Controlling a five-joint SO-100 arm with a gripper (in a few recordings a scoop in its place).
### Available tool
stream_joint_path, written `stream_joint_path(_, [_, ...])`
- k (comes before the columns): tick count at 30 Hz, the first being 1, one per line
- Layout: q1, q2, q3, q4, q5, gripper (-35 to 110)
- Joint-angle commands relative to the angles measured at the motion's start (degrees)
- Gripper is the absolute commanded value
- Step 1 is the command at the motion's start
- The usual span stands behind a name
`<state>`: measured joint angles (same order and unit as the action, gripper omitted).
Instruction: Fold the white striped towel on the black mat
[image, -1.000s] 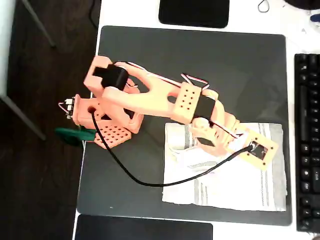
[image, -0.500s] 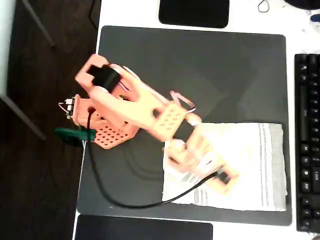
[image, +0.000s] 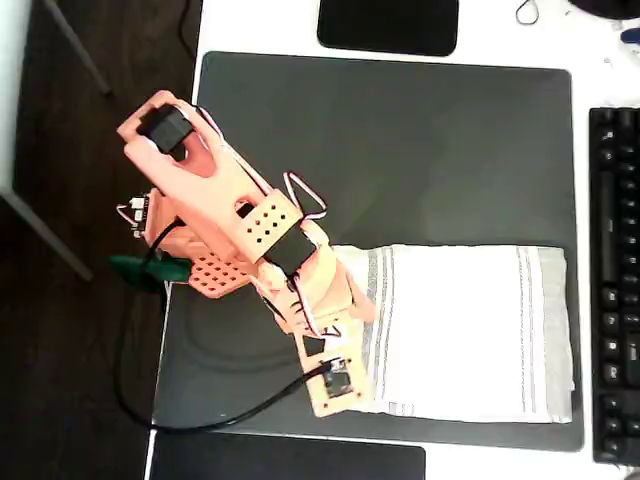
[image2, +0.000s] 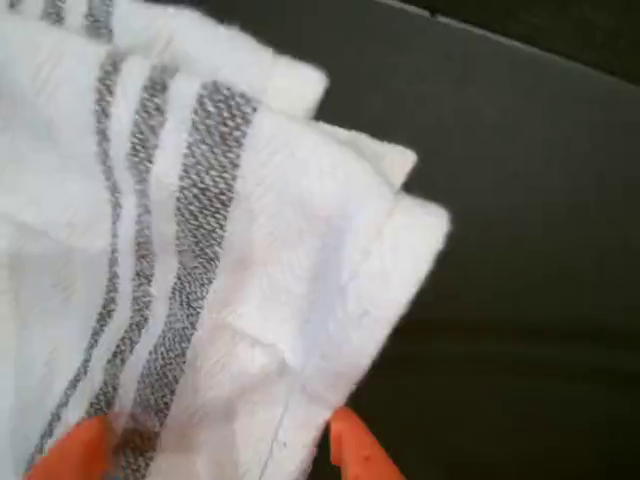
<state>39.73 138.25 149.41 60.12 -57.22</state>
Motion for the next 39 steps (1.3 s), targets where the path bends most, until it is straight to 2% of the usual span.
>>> stream_joint_path(1, [0.62, -0.26, 1.58, -2.11, 1.67, 30])
stream_joint_path(9, [0.53, -1.58, 5.45, -5.27, 3.96, 33])
stream_joint_path(14, [-2.55, -4.04, 8.17, -13.10, 7.38, 31])
stream_joint_path(19, [-7.29, -11.16, 6.15, -19.42, 13.10, 24])
stream_joint_path(24, [-11.78, -17.05, -0.35, -20.04, 18.81, 17])
stream_joint_path(27, [-13.18, -19.16, -4.22, -19.25, 21.45, 6])
stream_joint_path(29, [-13.27, -19.51, -7.03, -16.35, 22.24, 0])
stream_joint_path(34, [-8.96, -14.50, -14.15, 0.00, 22.94, 0])
stream_joint_path(39, [-2.99, -7.29, -19.69, 14.06, 19.51, 0])
